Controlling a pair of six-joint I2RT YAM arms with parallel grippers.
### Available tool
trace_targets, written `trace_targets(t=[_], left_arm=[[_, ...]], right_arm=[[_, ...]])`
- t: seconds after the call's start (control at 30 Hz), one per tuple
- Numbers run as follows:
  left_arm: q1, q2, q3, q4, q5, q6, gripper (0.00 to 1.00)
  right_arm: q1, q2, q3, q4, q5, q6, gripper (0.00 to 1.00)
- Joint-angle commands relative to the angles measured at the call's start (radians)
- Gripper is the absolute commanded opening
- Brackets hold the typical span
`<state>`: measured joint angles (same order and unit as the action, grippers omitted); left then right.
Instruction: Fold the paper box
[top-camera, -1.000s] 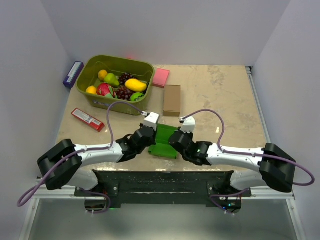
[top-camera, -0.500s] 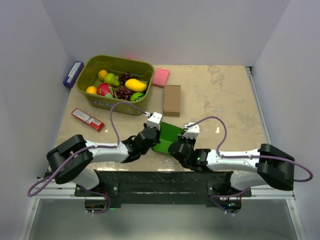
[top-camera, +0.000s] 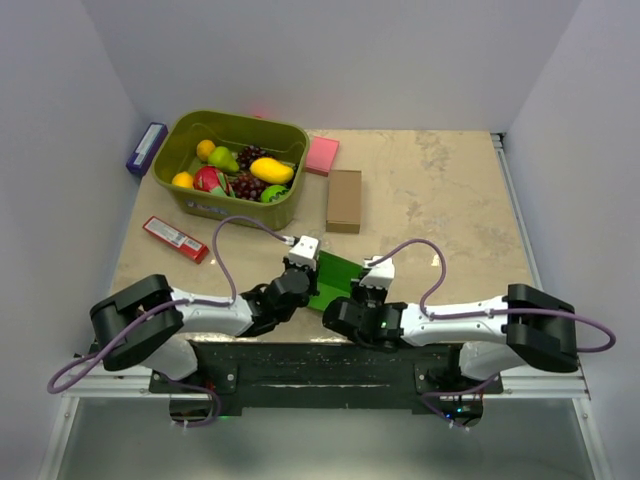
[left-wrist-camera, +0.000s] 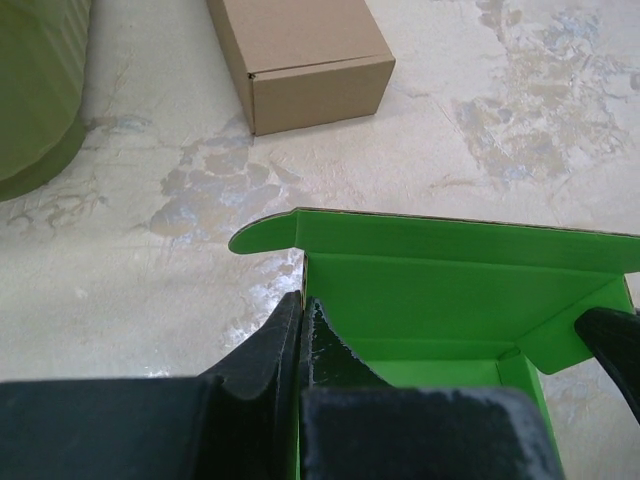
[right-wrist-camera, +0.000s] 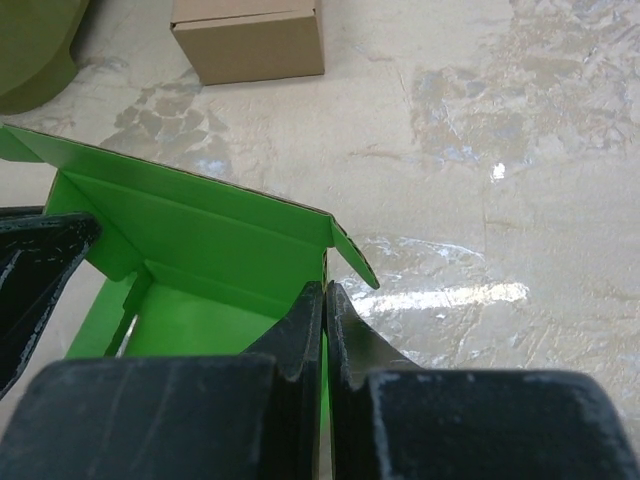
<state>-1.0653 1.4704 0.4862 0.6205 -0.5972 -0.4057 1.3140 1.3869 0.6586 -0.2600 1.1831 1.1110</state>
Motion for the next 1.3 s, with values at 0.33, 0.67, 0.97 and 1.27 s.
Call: trace_targets(t=[0.33,0.67,0.97,1.27], left_arm=[[0.039,-0.261,0.006,-0.258,0.376,-0.070,0.53],[0.201,-0.536,-0.097,-0.452,0.591,-0.128,0.75],[0.341,-0.717,-0.164,-0.528,0.675,-0.211,0.80],[0.579,-0.647,-0.147,-0.391,0.944,-0.219,0.82]], right_arm=[[0.024,-0.285,-0.224,0.606,-0.048,-0.411,0.00],[0.024,-0.423,-0.361,0.739,-0.152,-0.612,0.00],[0.016,-0.500,-0.386,0.708,-0.183,-0.639,0.00],[0.014,-0.563,-0.399,0.674,-0.241,-0.663,0.00]])
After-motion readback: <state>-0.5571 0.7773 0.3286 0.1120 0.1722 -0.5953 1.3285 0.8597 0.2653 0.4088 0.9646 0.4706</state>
